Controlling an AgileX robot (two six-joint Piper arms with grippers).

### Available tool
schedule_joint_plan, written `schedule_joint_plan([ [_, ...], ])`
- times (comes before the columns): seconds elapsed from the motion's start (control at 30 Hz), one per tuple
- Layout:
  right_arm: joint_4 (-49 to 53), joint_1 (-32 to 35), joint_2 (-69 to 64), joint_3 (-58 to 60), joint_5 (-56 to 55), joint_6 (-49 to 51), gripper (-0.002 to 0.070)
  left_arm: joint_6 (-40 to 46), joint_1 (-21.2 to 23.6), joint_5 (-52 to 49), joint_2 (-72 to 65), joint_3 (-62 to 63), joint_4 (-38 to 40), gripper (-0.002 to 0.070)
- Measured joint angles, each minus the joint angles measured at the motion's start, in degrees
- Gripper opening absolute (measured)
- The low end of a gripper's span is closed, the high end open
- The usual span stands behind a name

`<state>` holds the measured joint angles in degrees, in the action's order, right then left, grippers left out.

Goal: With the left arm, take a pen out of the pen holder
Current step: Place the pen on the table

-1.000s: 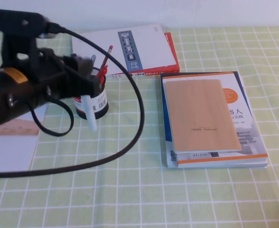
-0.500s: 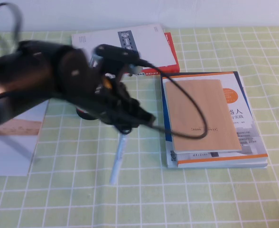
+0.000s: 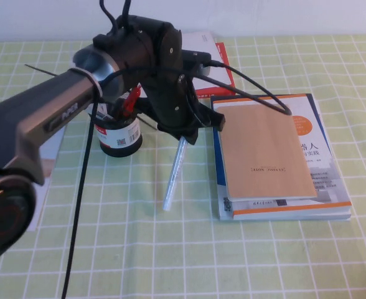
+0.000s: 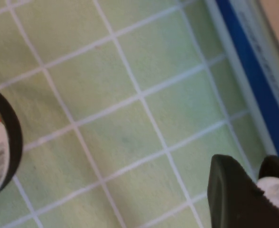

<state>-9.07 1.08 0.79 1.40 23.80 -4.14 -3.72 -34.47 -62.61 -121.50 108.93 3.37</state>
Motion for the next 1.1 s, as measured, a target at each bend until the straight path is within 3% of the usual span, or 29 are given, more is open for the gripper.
schedule_joint_plan([
  [0.2, 0.0, 0.0, 0.0, 0.0, 0.0, 0.0, -0.0013, -2.26, 1.69, -3.67, -5.55, 6.45, -0.14, 0.0092],
  [0.9, 0.0, 0.0, 0.0, 0.0, 0.0, 0.0, -0.0013, -3.46, 2.51, -4.03, -9.66, 7.35, -0.03, 0.0092],
  [1.1, 0.0, 0.0, 0.0, 0.0, 0.0, 0.0, -0.0013, -2.92, 2.51, -4.15, -9.66, 7.35, -0.03, 0.0172],
])
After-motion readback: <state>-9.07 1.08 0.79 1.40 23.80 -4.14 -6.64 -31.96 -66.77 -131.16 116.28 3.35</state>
